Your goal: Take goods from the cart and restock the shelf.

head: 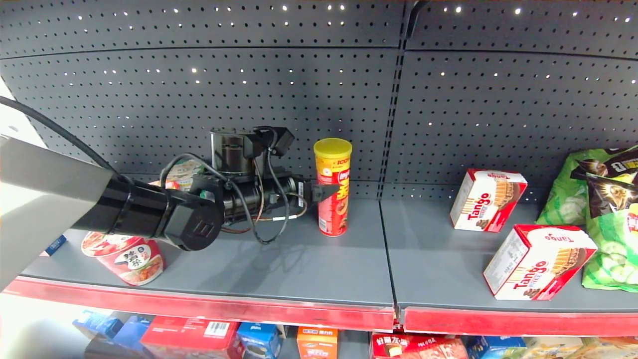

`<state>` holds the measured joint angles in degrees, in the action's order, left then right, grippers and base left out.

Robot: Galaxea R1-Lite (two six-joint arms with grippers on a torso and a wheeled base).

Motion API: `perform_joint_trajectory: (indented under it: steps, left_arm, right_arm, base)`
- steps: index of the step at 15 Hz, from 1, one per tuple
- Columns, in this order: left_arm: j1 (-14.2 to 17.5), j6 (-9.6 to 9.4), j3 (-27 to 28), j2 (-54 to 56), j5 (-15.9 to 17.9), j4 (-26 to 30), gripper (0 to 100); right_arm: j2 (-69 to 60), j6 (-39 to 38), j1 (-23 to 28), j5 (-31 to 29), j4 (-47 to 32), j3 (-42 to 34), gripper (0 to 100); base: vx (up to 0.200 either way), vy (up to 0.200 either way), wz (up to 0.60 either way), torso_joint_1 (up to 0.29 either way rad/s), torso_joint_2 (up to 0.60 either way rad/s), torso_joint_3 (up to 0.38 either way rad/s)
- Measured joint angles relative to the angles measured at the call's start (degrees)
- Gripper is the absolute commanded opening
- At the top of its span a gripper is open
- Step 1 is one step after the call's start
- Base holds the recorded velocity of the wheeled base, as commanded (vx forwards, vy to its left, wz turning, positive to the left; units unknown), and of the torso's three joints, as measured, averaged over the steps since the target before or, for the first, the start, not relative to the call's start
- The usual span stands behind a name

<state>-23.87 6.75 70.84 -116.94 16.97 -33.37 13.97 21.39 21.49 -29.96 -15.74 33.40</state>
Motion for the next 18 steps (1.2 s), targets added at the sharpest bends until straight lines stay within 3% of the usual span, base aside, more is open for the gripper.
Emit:
perform_joint_trajectory:
  steps: [14,16,17,18]
  left_arm:
    - [-1.2,0.13,6.1,-5.9,-0.5,0.0,100]
    - [-1.2,1.76,6.4,-6.5,-0.6,-0.4,100]
    - [-1.3,2.72,6.5,-6.7,-0.7,-1.3,0]
    - [-1.3,2.85,6.5,-6.9,-0.9,-1.5,0]
  right_arm:
    - [-4.0,3.3,0.0,-0.1,-2.4,-0.1,0]
    - [-5.2,3.3,0.0,-0.1,-3.8,0.1,0]
    - [-5.6,3.3,0.0,-0.1,-4.4,0.3,0]
    - [-5.9,3.3,0.0,-0.1,-4.4,0.4,0]
  base:
    - [0.000,0.000,0.00,0.000,0.00,0.000]
    - [0.000,0.000,0.00,0.000,0.00,0.000]
    - [0.000,0.000,0.00,0.000,0.00,0.000]
    - [0.000,0.000,0.00,0.000,0.00,0.000]
